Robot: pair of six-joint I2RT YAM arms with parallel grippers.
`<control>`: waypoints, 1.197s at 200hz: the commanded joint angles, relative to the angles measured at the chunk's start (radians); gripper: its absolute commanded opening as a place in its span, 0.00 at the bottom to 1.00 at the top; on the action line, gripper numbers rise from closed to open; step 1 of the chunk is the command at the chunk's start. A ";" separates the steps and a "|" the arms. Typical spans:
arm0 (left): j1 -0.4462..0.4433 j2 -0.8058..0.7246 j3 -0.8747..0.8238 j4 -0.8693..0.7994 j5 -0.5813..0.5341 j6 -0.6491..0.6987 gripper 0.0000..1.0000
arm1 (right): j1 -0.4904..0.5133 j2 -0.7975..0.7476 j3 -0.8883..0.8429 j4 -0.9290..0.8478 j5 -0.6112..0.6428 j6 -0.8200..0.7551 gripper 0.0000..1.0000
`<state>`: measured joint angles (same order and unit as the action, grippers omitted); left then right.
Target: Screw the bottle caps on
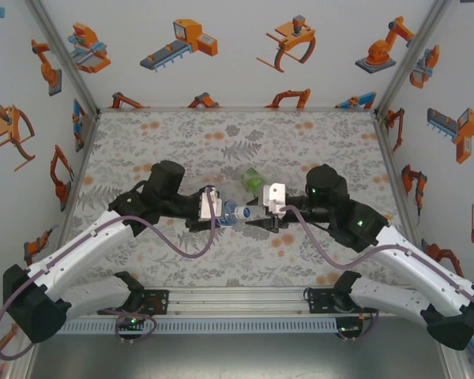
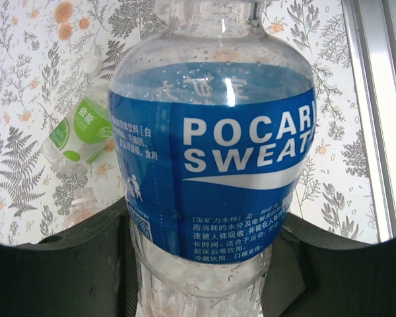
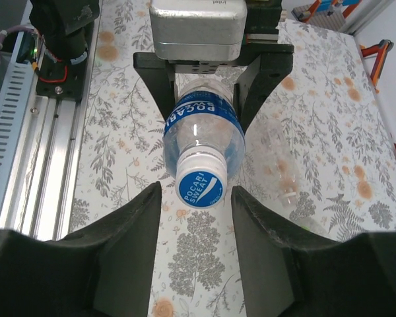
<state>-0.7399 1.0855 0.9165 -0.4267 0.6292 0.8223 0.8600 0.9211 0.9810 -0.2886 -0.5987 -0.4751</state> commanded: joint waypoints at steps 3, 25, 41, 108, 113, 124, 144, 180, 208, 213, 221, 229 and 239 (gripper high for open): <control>-0.001 -0.015 0.014 -0.006 0.038 0.020 0.00 | 0.002 0.011 -0.015 0.075 -0.045 -0.023 0.43; -0.001 -0.018 0.013 -0.007 0.038 0.019 0.00 | 0.001 0.025 -0.018 0.085 -0.053 -0.017 0.39; -0.002 -0.018 0.014 -0.007 0.038 0.019 0.00 | 0.001 0.031 -0.018 0.085 -0.055 -0.009 0.34; -0.001 -0.012 0.015 -0.003 0.024 0.013 0.00 | 0.002 0.049 -0.068 0.241 0.219 0.809 0.00; -0.001 -0.010 0.015 0.000 0.023 0.012 0.00 | 0.002 0.052 -0.071 0.242 0.260 0.919 0.00; 0.000 -0.007 0.015 0.004 0.017 0.008 0.00 | 0.002 0.057 -0.076 0.215 0.352 1.154 0.00; 0.000 -0.001 0.015 0.006 0.017 0.006 0.00 | 0.002 0.068 -0.074 0.083 0.483 1.574 0.00; 0.000 0.006 0.019 0.008 0.020 0.004 0.00 | 0.002 0.073 -0.097 0.134 0.505 1.766 0.08; 0.000 0.004 0.019 0.008 0.022 0.004 0.00 | 0.001 0.074 -0.051 0.124 0.471 1.566 0.25; -0.001 0.004 0.019 0.008 0.022 0.004 0.00 | 0.001 0.069 -0.042 0.125 0.457 1.514 0.28; -0.001 0.001 0.018 0.008 0.023 0.005 0.00 | 0.002 0.060 -0.026 0.122 0.435 1.416 0.32; 0.000 0.000 0.016 0.009 0.021 0.006 0.00 | 0.002 0.046 -0.011 0.110 0.413 1.315 0.35; 0.000 0.000 0.014 0.011 0.026 0.008 0.00 | 0.002 0.026 0.001 0.095 0.390 1.185 0.41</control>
<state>-0.7197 1.1015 0.9165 -0.4408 0.5392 0.8097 0.8608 0.9802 0.9192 -0.2054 -0.1913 1.0012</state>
